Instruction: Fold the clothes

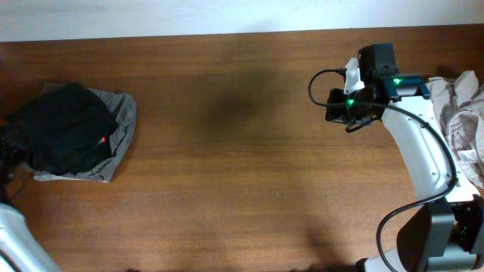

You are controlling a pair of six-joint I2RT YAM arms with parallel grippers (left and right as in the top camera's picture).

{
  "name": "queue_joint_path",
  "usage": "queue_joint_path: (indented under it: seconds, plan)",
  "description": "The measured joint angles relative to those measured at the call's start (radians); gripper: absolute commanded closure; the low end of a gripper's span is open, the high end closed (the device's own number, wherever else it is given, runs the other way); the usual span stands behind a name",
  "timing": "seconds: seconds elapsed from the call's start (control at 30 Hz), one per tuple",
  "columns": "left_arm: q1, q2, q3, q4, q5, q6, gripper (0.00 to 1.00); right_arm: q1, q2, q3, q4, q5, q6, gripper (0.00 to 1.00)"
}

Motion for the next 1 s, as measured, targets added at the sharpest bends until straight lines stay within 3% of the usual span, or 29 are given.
queue_joint_path:
  seconds: [0.13, 0.37, 0.57, 0.87, 1.0]
  plan:
    - [-0.137, 0.023, 0.000, 0.016, -0.100, 0.132, 0.83, 0.000, 0.000, 0.000, 0.002, 0.000, 0.000, 0.96]
    - [-0.303, 0.253, 0.000, 0.212, -0.373, 0.278, 0.90, 0.000, 0.000, 0.000, -0.019, 0.000, 0.001, 0.96]
    - [-0.293, 0.456, 0.001, 0.206, -0.575, 0.256, 0.92, 0.000, 0.000, 0.000, -0.081, 0.000, 0.000, 0.96]
    - [-0.292, 0.532, 0.060, 0.167, -0.607, 0.226, 0.92, 0.000, 0.000, 0.000, -0.109, 0.000, 0.001, 0.96]
    - [-0.292, 0.528, 0.079, 0.127, -0.604, 0.209, 0.84, 0.000, 0.000, 0.000, -0.111, 0.000, 0.000, 0.96]
